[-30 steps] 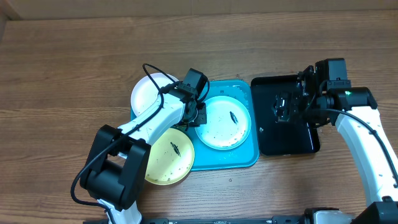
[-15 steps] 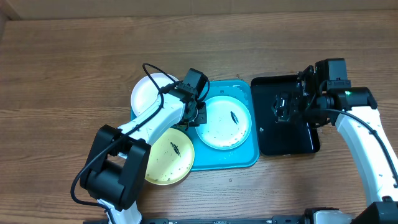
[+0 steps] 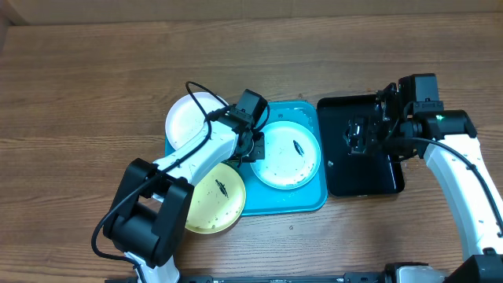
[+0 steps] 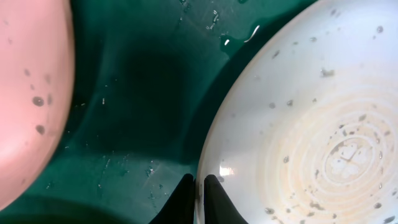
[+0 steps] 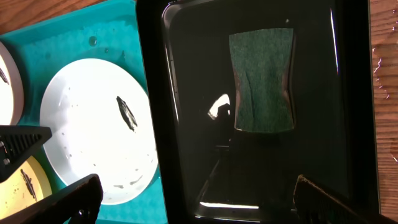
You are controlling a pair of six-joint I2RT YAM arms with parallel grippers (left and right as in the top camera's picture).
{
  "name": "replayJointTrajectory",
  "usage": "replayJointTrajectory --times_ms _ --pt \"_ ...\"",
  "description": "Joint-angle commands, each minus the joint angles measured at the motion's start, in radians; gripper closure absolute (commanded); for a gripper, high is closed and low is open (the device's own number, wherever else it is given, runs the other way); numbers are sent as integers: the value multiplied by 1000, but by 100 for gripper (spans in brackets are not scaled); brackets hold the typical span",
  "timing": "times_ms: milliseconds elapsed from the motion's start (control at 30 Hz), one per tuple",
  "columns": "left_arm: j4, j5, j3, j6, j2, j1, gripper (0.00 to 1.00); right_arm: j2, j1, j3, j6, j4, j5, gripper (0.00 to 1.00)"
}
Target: Clean dirty plates on tray and stack at the side
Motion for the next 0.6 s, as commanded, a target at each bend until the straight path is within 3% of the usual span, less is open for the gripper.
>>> replayJointTrajectory --times_ms 0,567 --pt "3 -33 -10 19 9 -16 91 3 5 24 -7 6 -8 0" --pt "5 -32 -11 19 9 -17 90 3 5 24 -8 47 -36 0"
